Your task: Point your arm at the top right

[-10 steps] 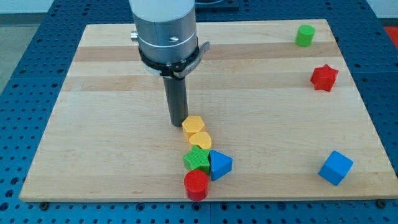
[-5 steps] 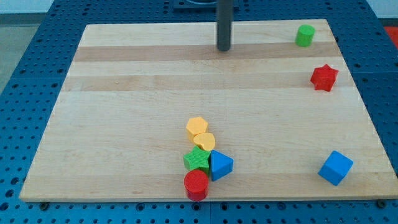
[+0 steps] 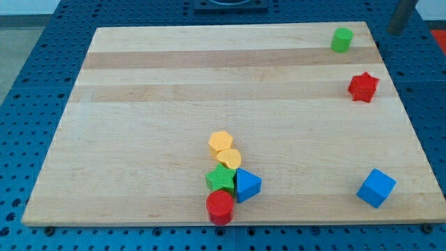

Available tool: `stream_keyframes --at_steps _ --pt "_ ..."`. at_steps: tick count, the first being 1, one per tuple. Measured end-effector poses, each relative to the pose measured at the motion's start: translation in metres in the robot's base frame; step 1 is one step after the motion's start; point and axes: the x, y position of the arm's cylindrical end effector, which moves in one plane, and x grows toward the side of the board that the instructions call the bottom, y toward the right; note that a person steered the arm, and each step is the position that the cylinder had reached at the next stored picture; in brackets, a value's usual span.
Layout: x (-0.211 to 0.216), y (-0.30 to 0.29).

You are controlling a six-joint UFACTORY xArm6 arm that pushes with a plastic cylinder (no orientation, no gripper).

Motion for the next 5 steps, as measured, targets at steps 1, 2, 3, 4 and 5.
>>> stream_keyframes --at_steps 1,2,3,4,5 --pt "0.0 -0.011" --pt "0.0 -0.056" --pt "0.0 -0.065" --pt "0.002 -0.066" --pt "0.012 -0.083"
